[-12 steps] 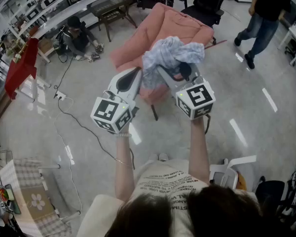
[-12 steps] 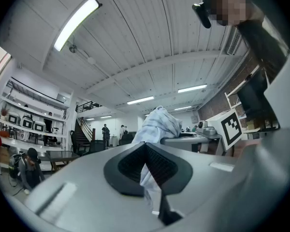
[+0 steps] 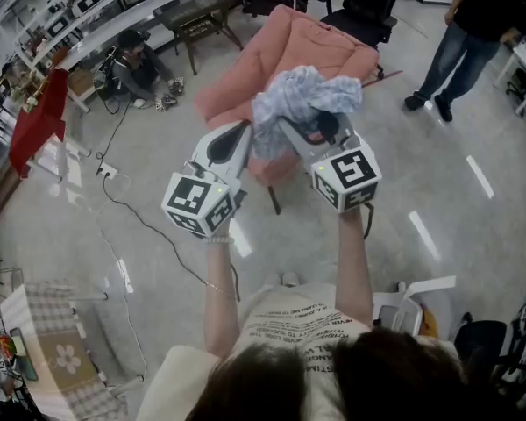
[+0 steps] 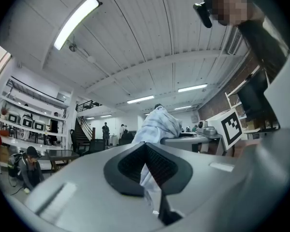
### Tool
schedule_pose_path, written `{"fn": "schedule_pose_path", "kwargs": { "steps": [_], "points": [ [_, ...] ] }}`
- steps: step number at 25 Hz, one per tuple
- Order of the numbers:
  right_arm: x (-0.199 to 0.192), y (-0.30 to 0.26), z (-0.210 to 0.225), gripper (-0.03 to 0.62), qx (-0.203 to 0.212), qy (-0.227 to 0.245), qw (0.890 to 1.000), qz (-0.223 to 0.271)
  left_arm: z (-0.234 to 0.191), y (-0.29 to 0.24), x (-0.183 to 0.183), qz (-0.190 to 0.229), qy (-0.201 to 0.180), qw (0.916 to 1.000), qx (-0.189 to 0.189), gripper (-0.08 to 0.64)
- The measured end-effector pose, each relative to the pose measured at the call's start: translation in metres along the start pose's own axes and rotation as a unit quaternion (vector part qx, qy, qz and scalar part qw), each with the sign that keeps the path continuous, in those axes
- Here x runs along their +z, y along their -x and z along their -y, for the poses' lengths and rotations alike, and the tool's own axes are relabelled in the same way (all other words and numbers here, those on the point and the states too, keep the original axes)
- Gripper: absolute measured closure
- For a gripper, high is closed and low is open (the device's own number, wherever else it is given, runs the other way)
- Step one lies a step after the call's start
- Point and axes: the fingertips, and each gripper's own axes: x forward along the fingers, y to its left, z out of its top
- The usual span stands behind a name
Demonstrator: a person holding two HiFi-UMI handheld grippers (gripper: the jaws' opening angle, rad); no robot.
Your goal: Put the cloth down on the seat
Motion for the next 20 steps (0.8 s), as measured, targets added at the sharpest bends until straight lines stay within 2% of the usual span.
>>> {"fn": "schedule_pose_path", "kwargs": {
  "steps": [5,12,20],
  "points": [
    [-0.009,0.001,0.006,0.377,-0.003,-0.009,1.000,-0.015,0.001,-0.007,-0.008,-0.004,0.008,1.0000,0.001,0.561],
    [-0.033,-0.005,0.011,0.377,-0.012,-0.035,0.998,-0.044,-0.008,0.000,-0.026,-0.016,0.037,0.9990,0.017,0.561],
    [-0.057,-0.047,0.009,0.376,-0.009,-0.059,0.995,-0.075,-0.047,-0.005,-0.050,-0.032,0.061,0.9974,0.018,0.561]
  ]
}}
